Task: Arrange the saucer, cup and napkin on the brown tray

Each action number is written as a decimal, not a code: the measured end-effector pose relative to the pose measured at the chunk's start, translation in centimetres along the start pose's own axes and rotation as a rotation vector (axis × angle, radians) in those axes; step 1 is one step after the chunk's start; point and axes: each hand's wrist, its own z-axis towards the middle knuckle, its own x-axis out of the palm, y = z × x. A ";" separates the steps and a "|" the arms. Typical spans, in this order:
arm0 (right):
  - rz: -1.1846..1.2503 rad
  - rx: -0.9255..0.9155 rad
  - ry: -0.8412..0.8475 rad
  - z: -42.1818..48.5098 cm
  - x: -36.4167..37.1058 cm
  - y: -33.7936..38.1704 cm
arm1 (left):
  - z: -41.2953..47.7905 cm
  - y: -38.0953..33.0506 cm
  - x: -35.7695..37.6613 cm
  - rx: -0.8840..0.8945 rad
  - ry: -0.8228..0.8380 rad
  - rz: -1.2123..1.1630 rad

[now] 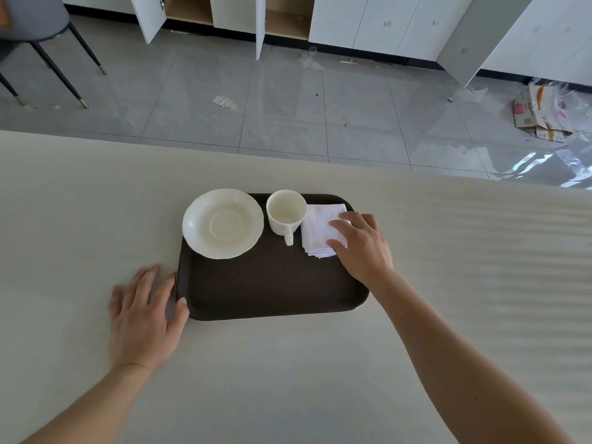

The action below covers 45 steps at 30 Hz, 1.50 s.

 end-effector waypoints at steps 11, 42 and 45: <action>-0.073 -0.208 0.160 0.5 0.0 0.7 | 0.1 0.2 0.3 -0.002 0.004 0.007; -0.011 -0.187 0.054 -1.8 -0.2 0.9 | -0.1 -0.2 -0.5 -0.007 0.036 0.006; -0.003 -0.162 0.045 -2.2 -0.4 0.8 | 0.0 -0.4 -1.0 -0.038 0.051 -0.030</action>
